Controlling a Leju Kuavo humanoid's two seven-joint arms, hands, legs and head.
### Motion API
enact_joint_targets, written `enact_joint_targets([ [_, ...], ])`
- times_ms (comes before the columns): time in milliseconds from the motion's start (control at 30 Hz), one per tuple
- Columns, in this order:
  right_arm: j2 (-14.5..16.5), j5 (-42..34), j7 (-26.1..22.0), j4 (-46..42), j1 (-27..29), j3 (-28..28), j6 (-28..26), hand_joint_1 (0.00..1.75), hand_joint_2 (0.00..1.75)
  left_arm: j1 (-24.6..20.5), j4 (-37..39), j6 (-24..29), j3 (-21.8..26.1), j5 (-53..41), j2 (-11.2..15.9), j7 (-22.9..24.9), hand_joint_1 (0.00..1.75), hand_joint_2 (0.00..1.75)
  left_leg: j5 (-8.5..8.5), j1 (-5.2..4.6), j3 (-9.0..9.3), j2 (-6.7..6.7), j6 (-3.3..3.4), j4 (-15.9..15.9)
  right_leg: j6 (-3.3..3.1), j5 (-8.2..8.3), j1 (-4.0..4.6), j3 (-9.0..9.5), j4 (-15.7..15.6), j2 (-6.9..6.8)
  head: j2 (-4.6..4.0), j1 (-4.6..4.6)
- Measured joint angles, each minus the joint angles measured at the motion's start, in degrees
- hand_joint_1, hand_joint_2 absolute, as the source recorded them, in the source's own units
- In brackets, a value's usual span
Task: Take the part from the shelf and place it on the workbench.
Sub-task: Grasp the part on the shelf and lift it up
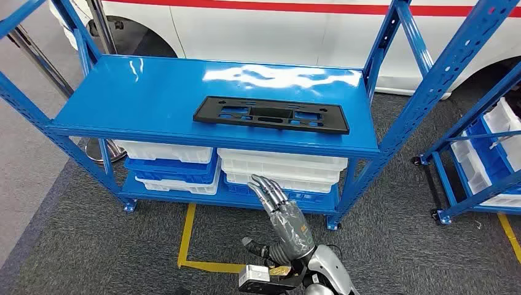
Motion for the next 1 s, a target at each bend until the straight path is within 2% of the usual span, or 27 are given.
enact_joint_targets([
  [67,0.0,0.0,0.0,0.0,0.0,0.0,0.0,0.0,1.75,0.0,0.0,0.0,0.0,0.0,0.0,0.0,0.0,0.0,-1.37,0.07,-1.17,-0.04,-0.19,2.6,-0.33,-0.12,-0.05,0.38,-0.2,-0.12,0.0,-0.03],
  [100,0.0,0.1,0.0,-0.1,0.0,0.0,-0.1,0.0,1.75,0.0,0.0,0.0,0.0,0.0,0.0,0.0,0.0,0.0,-2.91,0.17,-2.8,-0.07,-0.4,5.9,-0.61,-0.26,-0.08,0.73,-0.3,-0.23,0.0,-0.04],
  [167,0.0,0.1,0.0,-0.1,0.1,0.0,-0.1,0.0,1.75,0.1,0.0,0.0,0.0,0.0,0.0,0.0,0.0,0.0,-5.71,0.31,-7.29,-0.08,-0.75,13.9,-0.99,-0.66,-0.02,1.14,-0.3,-0.34,0.0,-0.05],
  [200,0.0,0.1,0.0,-0.1,0.1,0.0,-0.1,0.0,1.75,0.2,0.0,0.0,0.0,0.0,0.0,0.0,0.0,0.0,-5.88,0.38,-8.99,-0.07,-0.88,16.3,-1.05,-0.9,0.01,1.37,-0.3,-0.31,0.0,-0.05],
  [233,0.0,0.1,0.0,-0.1,0.2,0.0,-0.1,0.0,1.75,0.3,0.0,0.0,0.0,0.0,0.0,0.0,0.0,0.0,-4.72,0.43,-9.59,-0.06,-0.95,16.4,-1.01,-1.17,0.01,1.68,-0.3,-0.22,0.0,-0.05],
  [267,0.0,0.1,0.0,-0.1,0.2,0.0,-0.1,0.0,1.75,0.3,0.0,0.0,0.0,0.0,0.0,0.0,0.0,0.0,-2.49,0.47,-9.03,-0.05,-0.94,14.1,-0.93,-1.49,-0.01,2.08,-0.2,-0.12,0.0,-0.05],
  [300,0.0,0.1,0.0,-0.1,0.3,0.0,-0.1,0.0,1.75,0.3,0.0,0.0,0.0,0.0,0.0,0.0,0.0,0.0,0.27,0.5,-7.6,-0.04,-0.84,10.1,-0.79,-1.87,-0.02,2.53,-0.1,-0.03,0.0,-0.05],
  [333,0.0,0.1,0.0,-0.1,0.3,0.0,-0.1,0.0,1.75,0.4,0.0,0.0,0.0,0.0,0.1,0.0,0.0,0.0,2.29,0.47,-6.0,-0.05,-0.65,6.3,-0.54,-2.27,0.06,2.84,0.0,0.02,0.0,-0.04],
  [367,0.0,0.1,0.0,-0.1,0.3,0.0,-0.1,0.0,1.75,0.3,0.0,0.0,0.0,0.0,0.1,0.0,0.0,0.0,3.43,0.39,-4.73,-0.09,-0.36,3.2,-0.27,-2.6,0.15,2.94,0.2,0.04,0.0,-0.03],
  [400,0.0,0.1,0.0,-0.1,0.3,0.0,-0.1,0.0,1.75,0.2,0.0,0.0,0.0,0.0,0.1,0.0,0.0,0.0,3.75,0.3,-4.07,-0.13,-0.07,1.5,0.04,-2.83,0.24,2.91,0.2,0.04,0.0,-0.01],
  [500,0.0,0.1,0.1,-0.2,0.3,-0.1,-0.2,0.0,1.75,0.2,0.0,0.0,0.0,-0.1,0.1,0.0,0.0,0.0,3.22,0.26,-3.71,-0.25,0.89,0.5,0.88,-3.16,0.29,2.97,0.0,0.03,0.0,-0.02],
  [567,0.0,0.2,0.1,-0.3,0.3,-0.2,-0.2,0.0,1.75,0.3,0.0,0.1,0.0,-0.1,0.1,0.0,0.0,0.0,3.08,0.52,-3.02,-0.25,1.6,0.0,1.4,-4.31,0.25,2.44,1.8,-0.02,0.0,0.04],
  [600,0.0,0.2,0.1,-0.4,0.3,-0.3,-0.2,0.0,1.75,0.3,0.0,0.1,0.0,-0.2,0.1,0.0,0.0,0.0,2.94,0.63,-2.63,-0.23,1.95,-0.3,1.63,-5.53,0.17,1.13,4.5,-0.04,0.0,0.09],
  [667,-0.1,0.2,0.1,-0.5,0.4,-0.5,-0.3,0.0,1.75,0.2,0.0,0.2,0.0,-0.2,0.1,0.0,0.0,0.0,2.55,0.59,-2.16,-0.19,2.4,-0.3,1.94,-8.15,0.04,-2.65,11.3,-0.08,0.0,0.13],
  [700,-0.1,0.3,0.1,-0.5,0.5,-0.5,-0.3,0.0,1.75,0.1,0.0,0.3,0.0,-0.2,0.1,0.0,0.0,0.0,2.34,0.56,-1.96,-0.19,2.5,-0.3,2.06,-9.03,-0.02,-4.65,14.4,-0.08,0.0,0.13],
  [733,-0.2,0.3,0.1,-0.5,0.6,-0.6,-0.3,0.0,1.75,0.1,0.0,0.3,0.0,-0.2,0.1,0.0,0.0,0.0,2.11,0.54,-1.7,-0.21,2.52,-0.3,2.15,-9.04,-0.08,-6.11,16.3,-0.08,0.0,0.12],
  [767,-0.3,0.3,0.2,-0.5,0.7,-0.6,-0.3,0.0,1.75,0.2,0.0,0.3,0.0,-0.2,0.1,0.1,0.0,0.0,1.82,0.52,-1.33,-0.24,2.48,-0.3,2.18,-8.09,-0.15,-6.94,16.7,-0.09,0.0,0.12],
  [800,-0.4,0.4,0.2,-0.5,0.8,-0.7,-0.3,0.0,1.75,0.2,0.0,0.4,0.0,-0.2,0.1,0.1,0.0,0.0,1.45,0.52,-0.81,-0.27,2.41,-0.3,2.16,-6.21,-0.21,-7.04,15.5,-0.09,0.0,0.13],
  [867,-0.5,0.5,0.3,-0.5,0.8,-1.0,-0.3,0.0,1.75,0.3,0.0,0.5,0.0,-0.2,0.0,0.1,0.0,0.0,0.56,0.52,0.31,-0.31,2.09,-0.3,1.81,-0.93,-0.24,-4.57,8.2,-0.13,0.0,0.14],
  [900,-0.5,0.6,0.4,-0.6,0.8,-1.1,-0.3,0.0,1.75,0.3,0.0,0.6,0.0,-0.2,0.0,0.1,0.0,0.0,0.11,0.42,0.74,-0.34,1.81,-0.3,1.55,0.67,-0.1,-3.11,4.7,-0.16,0.0,0.15],
  [933,-0.6,0.7,0.5,-0.6,0.8,-1.3,-0.4,0.0,1.75,0.3,0.0,0.6,0.0,-0.2,0.0,0.1,0.0,0.0,-0.24,0.35,0.97,-0.36,1.51,-0.3,1.26,1.34,0.05,-2.09,2.4,-0.2,0.0,0.14],
  [1000,-0.7,1.0,0.6,-0.7,0.9,-1.6,-0.4,0.0,1.75,0.2,0.0,0.6,0.0,-0.2,0.0,0.1,0.0,0.0,-0.68,0.23,1.21,-0.35,0.85,-0.4,0.71,0.7,0.4,-1.47,1.1,-0.14,0.0,0.11],
])
